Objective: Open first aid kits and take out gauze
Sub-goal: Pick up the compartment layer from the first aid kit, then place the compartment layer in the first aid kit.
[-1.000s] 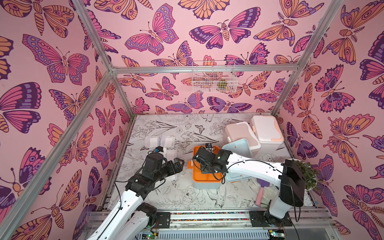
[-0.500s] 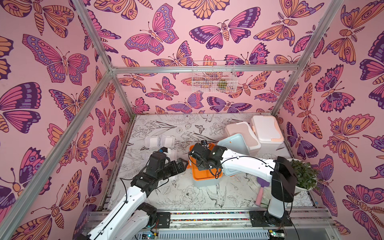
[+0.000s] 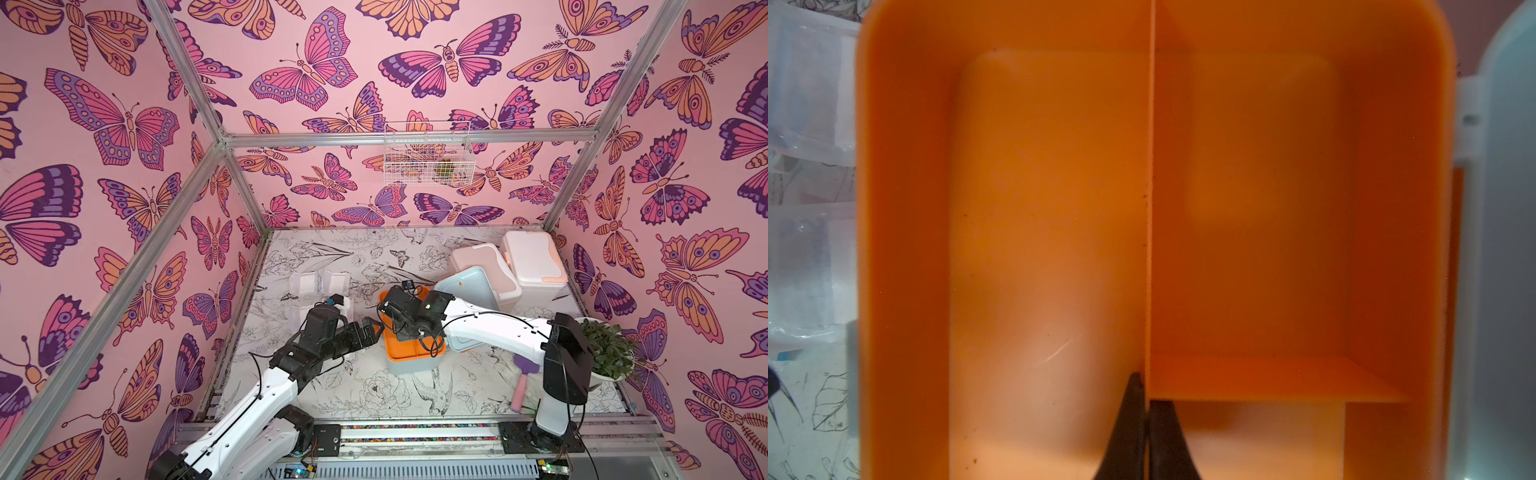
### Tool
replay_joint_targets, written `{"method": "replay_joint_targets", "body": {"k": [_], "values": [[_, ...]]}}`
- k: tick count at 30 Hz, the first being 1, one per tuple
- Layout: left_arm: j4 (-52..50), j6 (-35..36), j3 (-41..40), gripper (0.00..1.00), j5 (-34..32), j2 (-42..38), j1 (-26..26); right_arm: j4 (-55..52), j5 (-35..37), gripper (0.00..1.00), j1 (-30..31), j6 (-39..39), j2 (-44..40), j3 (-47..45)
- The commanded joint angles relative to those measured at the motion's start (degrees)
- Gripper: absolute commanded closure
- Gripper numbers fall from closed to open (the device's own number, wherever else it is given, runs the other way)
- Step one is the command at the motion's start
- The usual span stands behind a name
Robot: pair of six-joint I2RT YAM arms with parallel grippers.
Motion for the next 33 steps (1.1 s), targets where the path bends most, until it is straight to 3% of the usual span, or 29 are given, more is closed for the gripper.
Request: {"method": "replay_joint_targets", "body": {"k": [1, 9, 14, 19, 27, 33], "values": [[1.08, -0.34, -1.43, 0.0, 0.04, -0.9, -0.37, -1.94, 2.04, 1.0, -0.57, -0.79, -4.03, -0.26], [0.9, -0.84, -2.18, 0.0, -0.66, -4.06, -0.37, -1.93, 2.69, 1.0, -0.57, -0.86, -6.67, -0.53], [-1.41, -0.08, -0.8, 0.0, -1.09, -8.76, -0.37, 0.64, 2.86, 1.0, -0.57, -3.53, -12.86, -3.02], [-5.37, 2.14, 1.64, 0.0, -2.67, -14.87, -0.37, 12.56, 3.88, 1.0, -0.75, -9.15, -28.33, -13.3], [-7.98, 7.12, 5.66, 0.0, -3.23, -23.09, -0.37, 21.26, 5.0, 1.0, -2.7, -18.95, -55.93, -27.13], [-5.81, 10.22, 4.73, 0.0, -4.84, -33.63, -0.37, 27.22, 6.19, 1.0, -2.77, -23.1, -77.69, -36.81]]}}
